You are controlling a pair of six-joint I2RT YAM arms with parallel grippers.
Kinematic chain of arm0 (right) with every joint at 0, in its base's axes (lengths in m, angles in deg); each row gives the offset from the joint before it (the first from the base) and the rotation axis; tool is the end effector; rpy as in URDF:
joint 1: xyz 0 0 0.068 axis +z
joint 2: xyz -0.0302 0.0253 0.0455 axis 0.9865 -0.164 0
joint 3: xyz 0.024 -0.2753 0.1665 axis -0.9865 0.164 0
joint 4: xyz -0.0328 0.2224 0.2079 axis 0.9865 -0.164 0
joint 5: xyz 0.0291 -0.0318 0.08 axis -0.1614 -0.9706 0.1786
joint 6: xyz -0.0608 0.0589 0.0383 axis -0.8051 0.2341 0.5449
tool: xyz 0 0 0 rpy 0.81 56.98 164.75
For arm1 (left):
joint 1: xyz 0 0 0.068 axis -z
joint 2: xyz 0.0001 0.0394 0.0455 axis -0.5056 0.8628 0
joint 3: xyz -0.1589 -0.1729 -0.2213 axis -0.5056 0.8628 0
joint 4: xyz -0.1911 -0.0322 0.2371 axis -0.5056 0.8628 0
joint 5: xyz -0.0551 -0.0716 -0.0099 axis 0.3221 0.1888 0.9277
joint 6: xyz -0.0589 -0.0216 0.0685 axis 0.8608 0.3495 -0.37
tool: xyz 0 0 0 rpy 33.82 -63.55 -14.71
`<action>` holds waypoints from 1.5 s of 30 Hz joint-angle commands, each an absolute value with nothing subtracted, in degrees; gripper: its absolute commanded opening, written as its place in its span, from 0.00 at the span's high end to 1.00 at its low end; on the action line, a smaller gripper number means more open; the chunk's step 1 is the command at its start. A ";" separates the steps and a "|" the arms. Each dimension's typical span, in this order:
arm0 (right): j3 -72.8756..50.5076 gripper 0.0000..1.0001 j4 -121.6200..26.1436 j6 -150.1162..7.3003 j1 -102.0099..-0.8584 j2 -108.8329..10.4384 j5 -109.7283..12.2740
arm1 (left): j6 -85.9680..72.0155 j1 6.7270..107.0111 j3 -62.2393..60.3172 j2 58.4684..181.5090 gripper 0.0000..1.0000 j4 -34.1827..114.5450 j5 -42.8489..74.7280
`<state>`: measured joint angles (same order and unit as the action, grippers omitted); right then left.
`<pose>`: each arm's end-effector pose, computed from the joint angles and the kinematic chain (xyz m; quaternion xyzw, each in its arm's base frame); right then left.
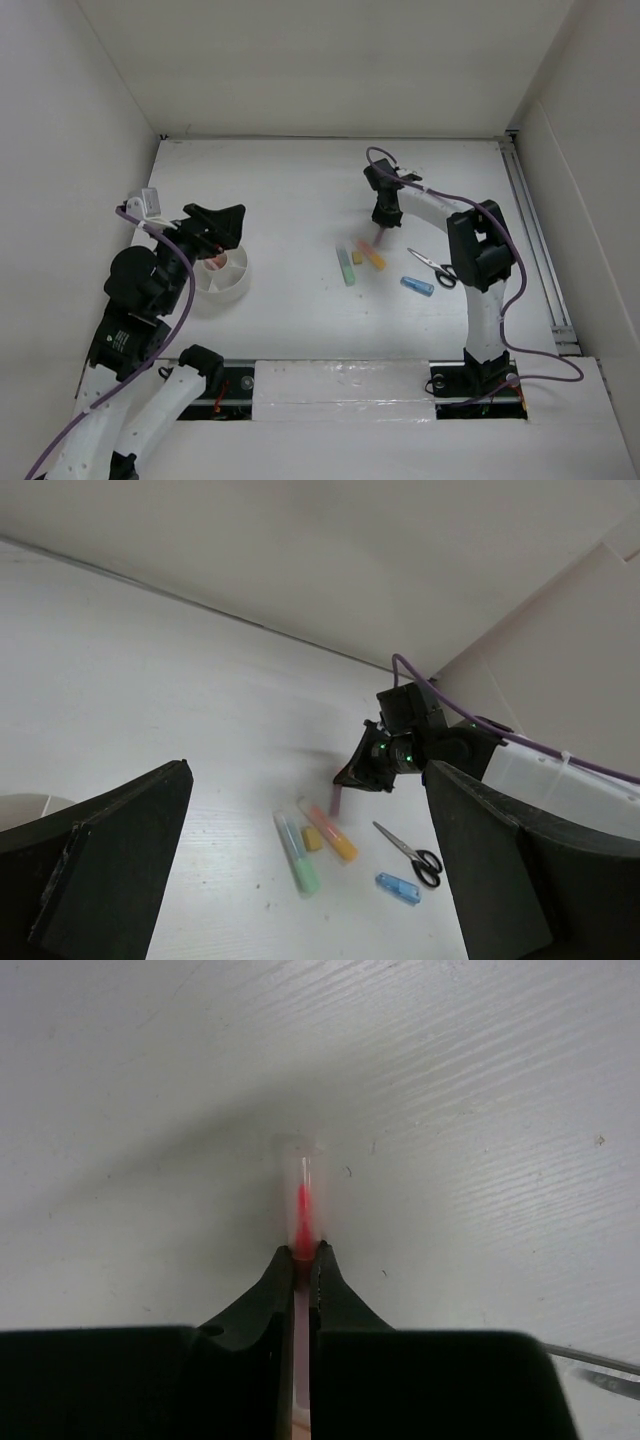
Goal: Sort the stationery into containers
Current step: Pick up the pen from the center of the board.
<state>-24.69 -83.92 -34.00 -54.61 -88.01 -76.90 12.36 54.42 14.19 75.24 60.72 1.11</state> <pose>0.4778 0.2000 0.1481 0.1875 0.9474 -0.0328 0.2574 0.1314 -0.0482 0.4793 -0.0824 0.6517 -0.3141 0.6854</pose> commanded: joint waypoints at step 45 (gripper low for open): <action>14.96 1.00 -6.39 -31.48 -38.02 -37.19 -27.63 | 24.07 54.72 37.19 87.74 0.00 1.77 54.52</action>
<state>15.06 -17.12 -34.26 -38.48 -36.76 -29.45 24.58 54.44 37.08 88.92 7.50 51.95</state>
